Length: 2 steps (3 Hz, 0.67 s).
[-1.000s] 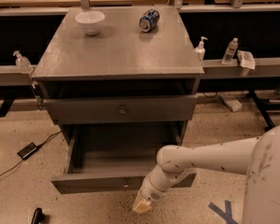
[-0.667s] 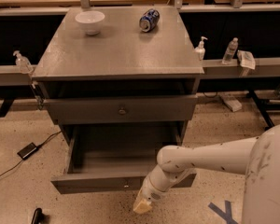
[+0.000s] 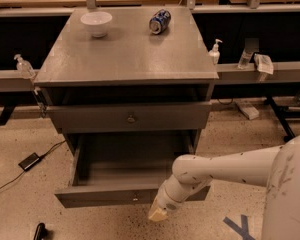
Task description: Close middle drawer
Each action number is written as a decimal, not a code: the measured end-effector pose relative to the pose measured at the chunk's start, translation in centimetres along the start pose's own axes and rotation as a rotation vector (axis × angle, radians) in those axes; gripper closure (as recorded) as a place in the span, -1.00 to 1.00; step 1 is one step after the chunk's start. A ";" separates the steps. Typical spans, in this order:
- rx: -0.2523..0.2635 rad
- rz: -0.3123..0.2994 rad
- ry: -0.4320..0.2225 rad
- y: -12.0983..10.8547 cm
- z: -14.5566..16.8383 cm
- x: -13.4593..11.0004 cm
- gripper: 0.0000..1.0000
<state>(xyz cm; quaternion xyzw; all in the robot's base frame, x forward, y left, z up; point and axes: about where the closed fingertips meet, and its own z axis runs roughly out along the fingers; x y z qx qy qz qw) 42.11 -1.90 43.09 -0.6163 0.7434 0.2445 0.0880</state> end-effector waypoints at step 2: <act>0.177 -0.006 0.064 -6.2 -2.4 2.0 1.00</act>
Offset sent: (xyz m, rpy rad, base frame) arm 0.1030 -0.0590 -0.0074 -0.1716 -0.2271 -0.0874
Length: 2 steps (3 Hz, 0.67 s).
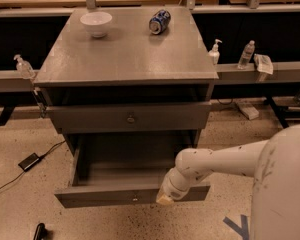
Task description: Close middle drawer
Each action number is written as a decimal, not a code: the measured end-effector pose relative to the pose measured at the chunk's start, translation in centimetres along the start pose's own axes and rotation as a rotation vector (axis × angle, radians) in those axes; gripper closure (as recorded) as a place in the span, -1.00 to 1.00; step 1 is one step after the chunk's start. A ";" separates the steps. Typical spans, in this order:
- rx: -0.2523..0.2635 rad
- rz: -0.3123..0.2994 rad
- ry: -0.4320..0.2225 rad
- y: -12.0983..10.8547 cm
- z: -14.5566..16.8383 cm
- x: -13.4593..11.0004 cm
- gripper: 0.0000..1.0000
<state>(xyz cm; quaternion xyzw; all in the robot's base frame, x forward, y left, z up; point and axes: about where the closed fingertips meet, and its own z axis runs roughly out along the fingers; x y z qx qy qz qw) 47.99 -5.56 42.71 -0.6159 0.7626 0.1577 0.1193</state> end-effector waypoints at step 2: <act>0.101 -0.005 0.058 -4.3 -0.1 0.5 1.00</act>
Offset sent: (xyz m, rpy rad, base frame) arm 0.0877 -0.0224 0.0000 -0.1831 -0.1859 -0.0568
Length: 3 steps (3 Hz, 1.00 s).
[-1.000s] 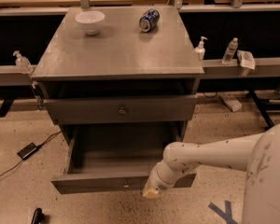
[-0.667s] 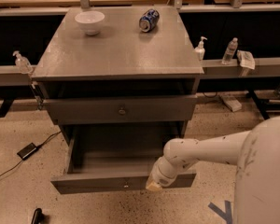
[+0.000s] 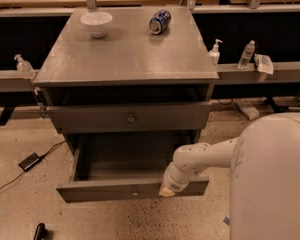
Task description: Close middle drawer
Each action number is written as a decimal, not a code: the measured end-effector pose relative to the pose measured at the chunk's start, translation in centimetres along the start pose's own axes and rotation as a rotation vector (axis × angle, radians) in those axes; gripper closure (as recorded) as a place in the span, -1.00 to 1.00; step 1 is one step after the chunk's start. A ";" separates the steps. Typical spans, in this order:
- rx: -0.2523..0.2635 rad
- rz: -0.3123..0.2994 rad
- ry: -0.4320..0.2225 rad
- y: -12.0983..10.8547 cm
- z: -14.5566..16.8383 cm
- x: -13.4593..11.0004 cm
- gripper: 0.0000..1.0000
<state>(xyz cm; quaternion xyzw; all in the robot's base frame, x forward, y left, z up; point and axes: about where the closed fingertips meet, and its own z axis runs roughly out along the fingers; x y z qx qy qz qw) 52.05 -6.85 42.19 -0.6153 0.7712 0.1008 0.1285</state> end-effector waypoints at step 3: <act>0.098 -0.014 0.023 -3.7 0.1 0.1 1.00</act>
Offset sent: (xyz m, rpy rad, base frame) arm 0.0125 -0.0033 0.0020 -0.0185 -0.0374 -0.0114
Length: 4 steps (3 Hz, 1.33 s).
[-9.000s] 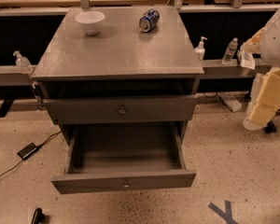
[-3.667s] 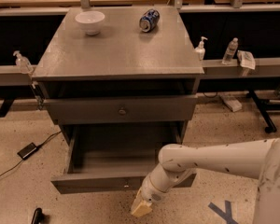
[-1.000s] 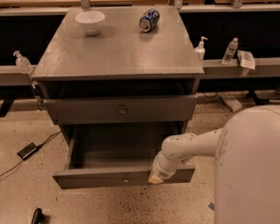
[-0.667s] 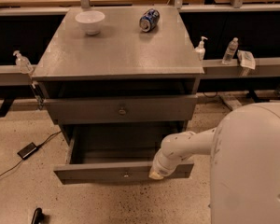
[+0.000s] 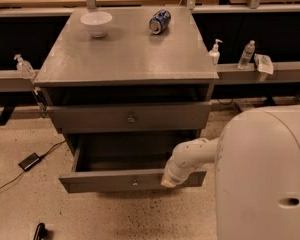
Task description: Close middle drawer
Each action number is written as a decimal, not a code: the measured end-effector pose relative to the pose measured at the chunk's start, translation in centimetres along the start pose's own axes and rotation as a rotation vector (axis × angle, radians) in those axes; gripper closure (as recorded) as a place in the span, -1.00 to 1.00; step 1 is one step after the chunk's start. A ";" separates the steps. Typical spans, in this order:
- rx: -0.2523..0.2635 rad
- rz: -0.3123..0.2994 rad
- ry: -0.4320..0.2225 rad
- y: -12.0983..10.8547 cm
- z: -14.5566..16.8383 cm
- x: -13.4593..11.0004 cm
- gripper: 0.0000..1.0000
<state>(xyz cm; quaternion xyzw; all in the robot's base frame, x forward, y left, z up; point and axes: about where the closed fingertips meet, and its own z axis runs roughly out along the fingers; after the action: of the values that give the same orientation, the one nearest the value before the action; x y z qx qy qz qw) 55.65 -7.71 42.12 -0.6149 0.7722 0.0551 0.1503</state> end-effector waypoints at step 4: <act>0.161 -0.008 -0.002 -6.1 -0.6 0.5 1.00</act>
Offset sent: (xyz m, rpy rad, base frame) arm 0.1363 -0.0536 0.0240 -0.0947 -0.3298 -0.1228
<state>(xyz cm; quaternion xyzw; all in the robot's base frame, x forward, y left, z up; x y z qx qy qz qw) 61.39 -9.79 43.15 -0.6038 0.7715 -0.0069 0.2004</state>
